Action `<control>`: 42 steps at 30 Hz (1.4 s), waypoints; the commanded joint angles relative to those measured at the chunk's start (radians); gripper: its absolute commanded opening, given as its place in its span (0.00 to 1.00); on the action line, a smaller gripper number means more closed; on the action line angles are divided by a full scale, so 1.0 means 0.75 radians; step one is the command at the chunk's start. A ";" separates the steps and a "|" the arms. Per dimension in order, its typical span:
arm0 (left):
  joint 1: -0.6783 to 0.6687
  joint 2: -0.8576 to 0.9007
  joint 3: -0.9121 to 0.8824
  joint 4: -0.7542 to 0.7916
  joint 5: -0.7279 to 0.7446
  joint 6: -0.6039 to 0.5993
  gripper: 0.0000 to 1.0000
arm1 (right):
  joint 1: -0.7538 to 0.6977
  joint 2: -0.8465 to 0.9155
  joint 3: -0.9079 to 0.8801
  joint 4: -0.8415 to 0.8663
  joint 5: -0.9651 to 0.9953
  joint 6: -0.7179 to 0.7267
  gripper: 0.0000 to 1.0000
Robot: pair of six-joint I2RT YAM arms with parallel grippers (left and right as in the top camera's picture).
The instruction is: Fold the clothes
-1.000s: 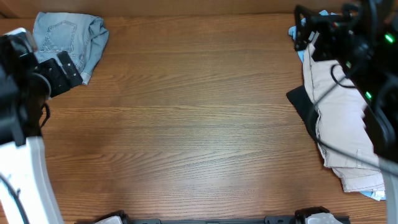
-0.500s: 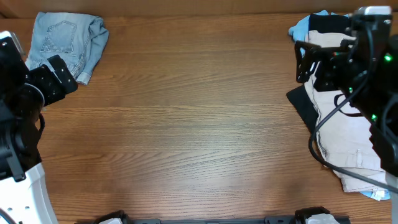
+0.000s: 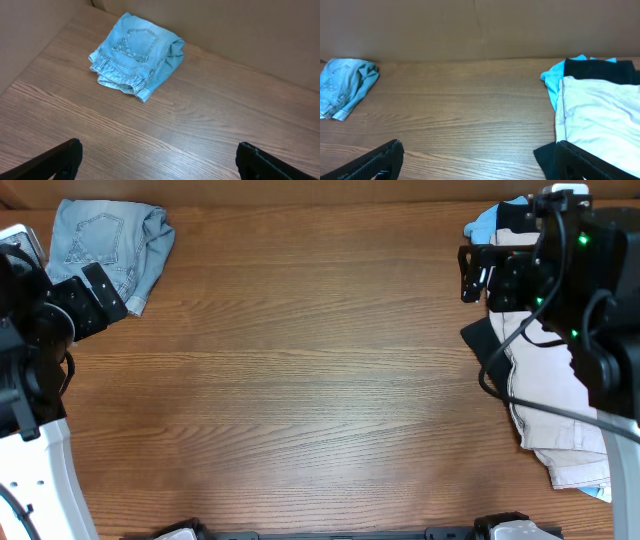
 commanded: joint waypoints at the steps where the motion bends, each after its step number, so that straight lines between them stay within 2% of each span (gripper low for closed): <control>1: 0.001 0.034 0.016 0.000 -0.017 0.025 1.00 | -0.008 0.033 0.014 0.007 -0.001 0.004 1.00; 4: 0.001 0.062 0.016 0.000 -0.017 0.025 1.00 | -0.008 0.065 0.014 0.069 0.021 -0.005 1.00; 9: 0.001 0.121 0.016 0.000 -0.017 0.025 1.00 | -0.007 0.050 -0.038 0.345 0.034 -0.006 1.00; 12: 0.001 0.150 0.016 0.000 -0.017 0.025 1.00 | -0.007 -0.030 -0.171 0.585 0.036 -0.005 1.00; 15: 0.001 0.177 0.016 0.000 -0.017 0.025 1.00 | -0.008 -0.148 -0.386 0.854 0.022 -0.001 1.00; 20: 0.001 0.223 0.016 0.000 -0.017 0.025 1.00 | -0.009 -0.398 -0.891 1.327 0.024 -0.001 1.00; 25: 0.001 0.263 0.016 0.001 -0.017 0.025 1.00 | -0.012 -0.650 -1.351 1.610 0.008 -0.001 1.00; 33: 0.001 0.314 0.016 0.001 -0.017 0.025 1.00 | -0.120 -1.105 -1.964 1.881 -0.187 0.001 1.00; 42: 0.001 0.317 0.016 0.001 -0.017 0.025 1.00 | -0.185 -1.523 -2.291 1.898 -0.176 -0.001 1.00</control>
